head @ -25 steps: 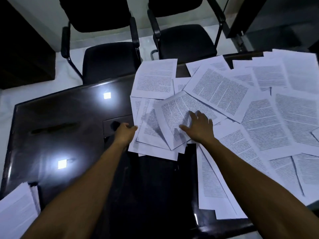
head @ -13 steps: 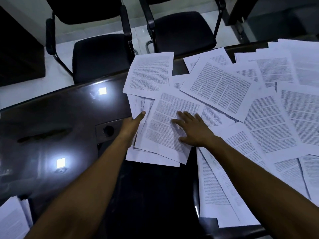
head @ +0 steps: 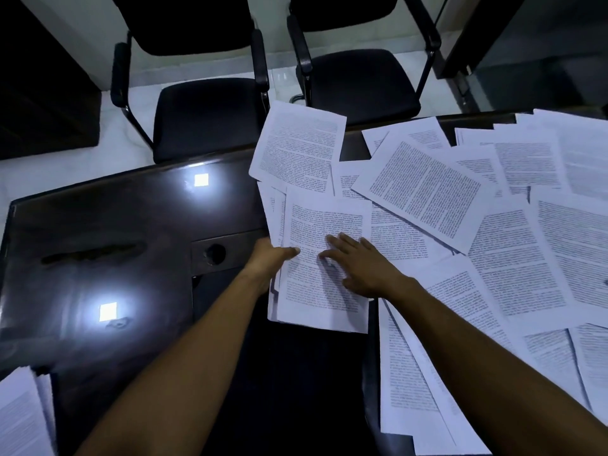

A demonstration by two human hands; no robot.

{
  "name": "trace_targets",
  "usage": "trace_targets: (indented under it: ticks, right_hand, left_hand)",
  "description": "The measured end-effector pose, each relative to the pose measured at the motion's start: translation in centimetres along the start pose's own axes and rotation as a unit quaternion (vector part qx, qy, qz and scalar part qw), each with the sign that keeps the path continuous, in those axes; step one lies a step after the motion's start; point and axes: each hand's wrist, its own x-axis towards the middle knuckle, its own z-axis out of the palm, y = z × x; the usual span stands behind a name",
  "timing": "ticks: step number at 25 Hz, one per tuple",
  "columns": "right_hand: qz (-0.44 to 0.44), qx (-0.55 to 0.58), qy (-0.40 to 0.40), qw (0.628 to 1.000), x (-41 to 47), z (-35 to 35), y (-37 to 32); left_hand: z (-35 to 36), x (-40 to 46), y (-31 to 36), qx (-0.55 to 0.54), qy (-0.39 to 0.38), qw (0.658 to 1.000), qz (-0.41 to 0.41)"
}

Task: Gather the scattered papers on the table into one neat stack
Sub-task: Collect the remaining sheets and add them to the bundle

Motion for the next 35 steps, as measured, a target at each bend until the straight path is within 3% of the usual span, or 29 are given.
trace_targets:
  ticks: [4,6,10,13,16,19,22,24,26,29,31,35]
  right_hand:
    - [-0.006,0.032,0.011,0.999,-0.1,0.5,-0.4]
    - [0.015,0.090,0.056,0.994,-0.6,0.8,-0.4]
    - [0.128,0.205,0.187,0.952,-1.8,1.4,-0.4]
    - [0.173,0.244,0.227,0.927,-2.1,2.0,-2.0]
    - [0.189,0.221,0.215,0.932,-2.4,2.9,-4.0]
    - [0.189,0.115,0.141,0.965,-3.1,4.4,-5.4]
    - [0.132,0.078,0.067,0.986,-3.7,5.6,-8.2]
    - [0.077,0.125,0.042,0.988,-3.8,5.6,-10.0]
    - [0.080,0.186,0.080,0.976,-4.1,5.7,-10.6]
    - [0.232,0.158,0.209,0.937,-4.7,5.8,-10.2]
    - [0.294,0.162,0.187,0.923,-5.1,5.9,-10.5]
    - [0.224,0.234,0.138,0.936,-4.9,6.6,-13.5]
  left_hand:
    - [-0.1,0.2,-1.8,-0.010,0.019,0.998,-0.051]
    - [-1.3,-0.1,-2.6,-0.031,0.017,0.997,-0.073]
    - [-6.5,-1.6,-4.6,-0.033,0.006,0.994,-0.107]
    - [-10.5,-4.5,-6.8,-0.029,-0.010,0.990,-0.135]
    - [-13.1,-7.6,-9.8,-0.055,-0.011,0.986,-0.159]
    - [-14.4,-9.8,-12.8,-0.103,0.004,0.979,-0.176]
    - [-14.6,-11.1,-14.6,-0.141,0.001,0.976,-0.168]
    - [-14.2,-11.7,-15.1,-0.149,0.000,0.977,-0.155]
    - [-13.9,-12.0,-15.5,-0.150,0.004,0.978,-0.145]
    - [-13.8,-12.8,-15.8,-0.157,-0.007,0.979,-0.133]
    - [-14.0,-13.5,-15.9,-0.173,-0.019,0.976,-0.135]
    - [-13.6,-14.0,-15.9,-0.191,-0.047,0.971,-0.136]
